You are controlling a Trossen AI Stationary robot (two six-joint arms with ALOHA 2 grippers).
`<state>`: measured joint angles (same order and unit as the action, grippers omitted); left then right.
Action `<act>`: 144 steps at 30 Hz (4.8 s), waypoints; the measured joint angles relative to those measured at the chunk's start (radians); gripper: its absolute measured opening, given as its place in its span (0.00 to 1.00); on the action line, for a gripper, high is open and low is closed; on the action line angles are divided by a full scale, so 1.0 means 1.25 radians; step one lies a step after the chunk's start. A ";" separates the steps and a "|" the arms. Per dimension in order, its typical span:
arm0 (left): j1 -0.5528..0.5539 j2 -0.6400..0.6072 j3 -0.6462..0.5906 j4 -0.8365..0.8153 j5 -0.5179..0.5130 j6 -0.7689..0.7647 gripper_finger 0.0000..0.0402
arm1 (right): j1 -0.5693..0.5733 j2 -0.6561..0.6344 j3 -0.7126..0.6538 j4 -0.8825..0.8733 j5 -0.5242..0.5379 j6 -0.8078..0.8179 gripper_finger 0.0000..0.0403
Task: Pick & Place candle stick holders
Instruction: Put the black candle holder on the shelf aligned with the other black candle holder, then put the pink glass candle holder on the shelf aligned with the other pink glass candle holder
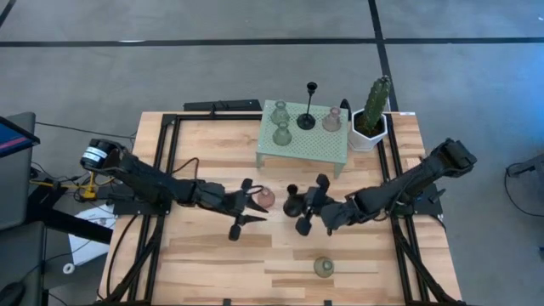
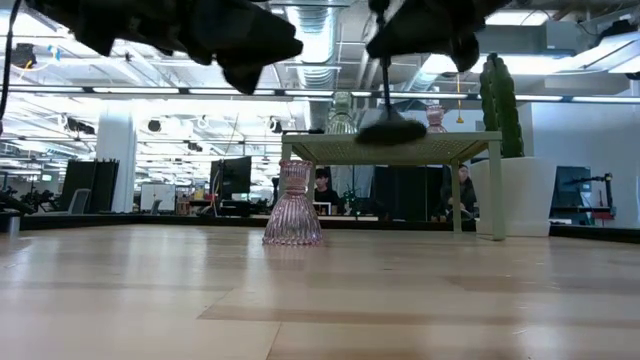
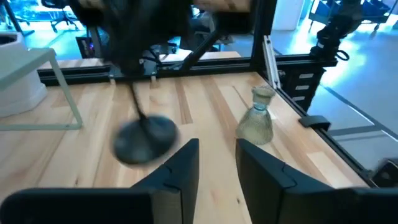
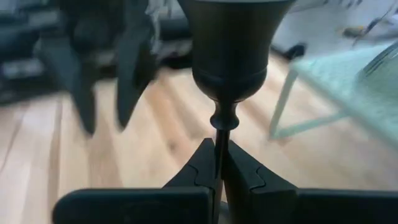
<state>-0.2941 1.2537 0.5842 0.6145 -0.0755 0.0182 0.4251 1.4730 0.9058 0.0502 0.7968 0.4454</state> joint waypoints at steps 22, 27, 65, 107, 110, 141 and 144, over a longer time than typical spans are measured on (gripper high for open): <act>-0.002 -0.047 -0.065 0.002 -0.001 -0.043 0.26 | -0.319 -0.089 0.000 0.031 -0.126 -0.063 0.00; -0.002 -0.047 -0.065 0.002 -0.001 -0.042 0.26 | -0.313 -0.101 0.003 0.051 -0.153 -0.085 0.00; -0.002 -0.046 -0.065 0.011 -0.002 -0.039 0.26 | -0.515 -0.140 0.002 -0.034 -0.096 -0.092 0.00; -0.002 -0.046 -0.065 0.011 -0.002 -0.039 0.26 | -0.540 -0.142 0.002 -0.168 -0.206 -0.125 0.38; -0.001 -0.046 -0.065 0.011 -0.002 -0.039 0.26 | -0.534 -0.142 0.002 -0.169 -0.257 -0.125 0.45; -0.002 -0.046 -0.065 0.005 -0.002 -0.039 0.26 | -0.451 -0.205 0.002 -0.397 -0.549 -0.021 0.27; -0.001 -0.046 -0.065 0.005 -0.002 -0.039 0.26 | -0.444 -0.244 0.002 -0.397 -0.500 -0.039 0.20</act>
<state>-0.2958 1.1961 0.5030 0.6209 -0.0780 -0.0307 -0.1295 1.1681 0.9085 -0.4458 0.1714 0.3969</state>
